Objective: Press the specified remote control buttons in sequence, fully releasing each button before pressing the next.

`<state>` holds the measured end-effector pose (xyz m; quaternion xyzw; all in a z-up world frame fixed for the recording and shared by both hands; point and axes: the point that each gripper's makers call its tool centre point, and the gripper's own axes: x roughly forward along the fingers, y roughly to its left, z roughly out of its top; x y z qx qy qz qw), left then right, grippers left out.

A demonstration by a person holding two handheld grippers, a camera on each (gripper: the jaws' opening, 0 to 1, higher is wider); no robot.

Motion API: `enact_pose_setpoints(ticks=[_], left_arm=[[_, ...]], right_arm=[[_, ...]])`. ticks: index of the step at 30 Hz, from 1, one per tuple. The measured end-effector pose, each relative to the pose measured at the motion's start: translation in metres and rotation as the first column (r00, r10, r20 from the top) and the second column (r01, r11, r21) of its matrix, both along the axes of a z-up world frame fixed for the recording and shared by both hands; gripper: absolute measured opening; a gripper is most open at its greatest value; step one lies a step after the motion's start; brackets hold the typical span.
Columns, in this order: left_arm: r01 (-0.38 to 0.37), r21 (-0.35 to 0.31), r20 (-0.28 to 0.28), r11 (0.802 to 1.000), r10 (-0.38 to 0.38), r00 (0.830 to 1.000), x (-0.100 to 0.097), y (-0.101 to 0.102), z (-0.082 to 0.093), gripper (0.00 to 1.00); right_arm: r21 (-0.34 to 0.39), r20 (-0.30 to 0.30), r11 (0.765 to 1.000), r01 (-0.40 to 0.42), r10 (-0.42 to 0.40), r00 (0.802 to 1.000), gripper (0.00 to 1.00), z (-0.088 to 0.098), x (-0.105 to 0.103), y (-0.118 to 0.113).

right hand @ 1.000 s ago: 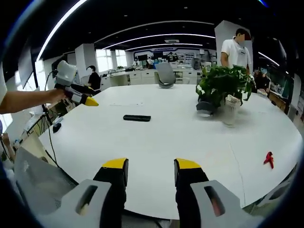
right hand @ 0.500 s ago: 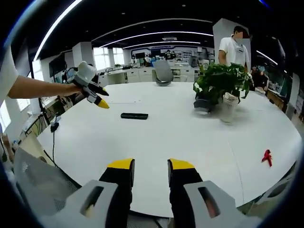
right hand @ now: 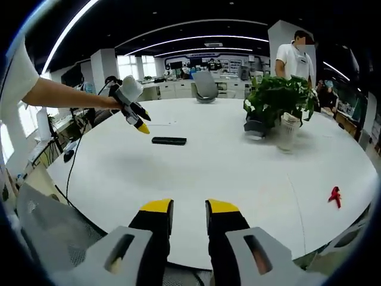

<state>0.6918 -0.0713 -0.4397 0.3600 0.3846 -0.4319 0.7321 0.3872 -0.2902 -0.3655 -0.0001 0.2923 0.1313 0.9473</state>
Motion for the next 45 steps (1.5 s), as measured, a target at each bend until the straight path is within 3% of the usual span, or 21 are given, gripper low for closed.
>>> enact_pose_setpoints(ticks=[9,11,13,24,28,32,45], left_arm=[[0.054,0.092,-0.098,0.994,-0.045,0.994,0.019,-0.003,-0.034,0.40],[0.106,0.124,-0.120,0.987,-0.092,0.989,0.019,-0.005,-0.042,0.39],[0.112,0.157,-0.137,0.981,-0.091,0.986,0.022,-0.004,-0.049,0.37],[0.139,0.204,-0.222,0.969,-0.092,0.971,0.032,-0.006,-0.076,0.34],[0.142,0.208,-0.266,0.968,-0.084,0.960,0.028,-0.006,-0.081,0.32],[0.144,0.197,-0.276,0.970,-0.086,0.957,0.027,-0.008,-0.080,0.27],[0.193,0.216,-0.252,0.957,-0.136,0.958,0.019,-0.009,-0.079,0.23]], right_arm=[[-0.007,-0.032,1.000,0.011,-0.011,0.999,0.20,-0.006,0.000,-0.002],[-0.010,-0.038,1.000,0.009,-0.009,0.999,0.20,-0.007,0.000,-0.002],[-0.014,-0.044,1.000,0.009,-0.010,0.999,0.20,-0.008,-0.001,-0.003],[-0.028,-0.067,0.999,0.018,-0.020,0.998,0.19,-0.014,-0.002,-0.006],[-0.030,-0.071,0.999,0.018,-0.020,0.997,0.19,-0.015,-0.002,-0.006],[-0.033,-0.073,0.999,0.018,-0.021,0.997,0.19,-0.016,-0.002,-0.007],[-0.034,-0.069,0.999,0.007,-0.010,0.998,0.18,-0.015,-0.002,-0.005]])
